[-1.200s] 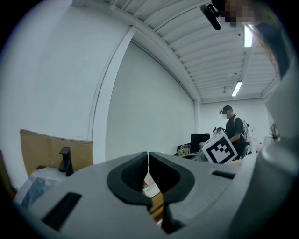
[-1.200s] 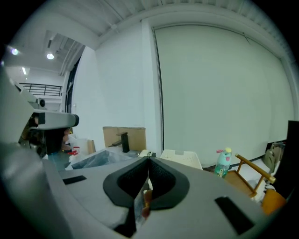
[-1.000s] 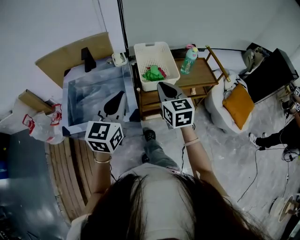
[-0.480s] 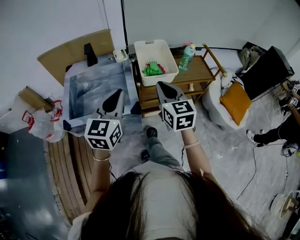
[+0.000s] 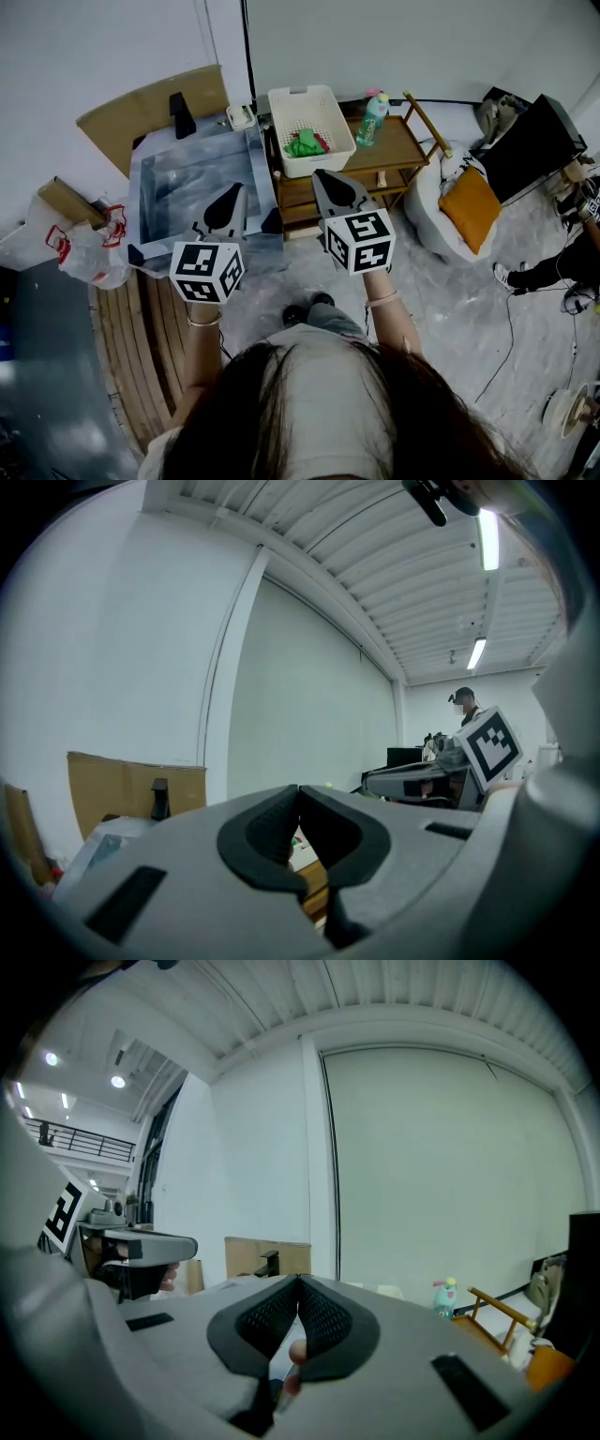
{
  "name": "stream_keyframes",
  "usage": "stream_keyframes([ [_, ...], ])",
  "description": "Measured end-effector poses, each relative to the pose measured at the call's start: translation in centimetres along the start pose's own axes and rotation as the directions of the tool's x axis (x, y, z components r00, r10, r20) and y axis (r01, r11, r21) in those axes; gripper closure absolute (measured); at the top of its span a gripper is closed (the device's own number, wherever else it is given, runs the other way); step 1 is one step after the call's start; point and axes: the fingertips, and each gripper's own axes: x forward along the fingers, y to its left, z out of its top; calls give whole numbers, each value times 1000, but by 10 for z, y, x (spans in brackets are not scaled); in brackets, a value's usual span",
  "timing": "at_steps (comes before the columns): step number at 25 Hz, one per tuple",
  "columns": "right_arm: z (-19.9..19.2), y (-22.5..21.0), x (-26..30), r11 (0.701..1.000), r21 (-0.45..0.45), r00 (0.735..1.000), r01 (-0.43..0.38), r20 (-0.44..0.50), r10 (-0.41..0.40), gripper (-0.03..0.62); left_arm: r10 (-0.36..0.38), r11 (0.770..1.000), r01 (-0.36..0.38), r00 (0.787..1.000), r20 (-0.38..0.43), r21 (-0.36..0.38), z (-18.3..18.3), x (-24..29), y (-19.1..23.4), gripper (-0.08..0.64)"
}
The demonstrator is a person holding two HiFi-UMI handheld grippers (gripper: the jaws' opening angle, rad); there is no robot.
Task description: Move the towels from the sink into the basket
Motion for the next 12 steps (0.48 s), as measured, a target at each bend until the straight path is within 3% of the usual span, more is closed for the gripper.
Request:
stream_keyframes([
  [12,1,-29,-14,1000,6,1000,-15,8,15,566,24,1000,-24,999,-25,8,8,22,-22,555],
])
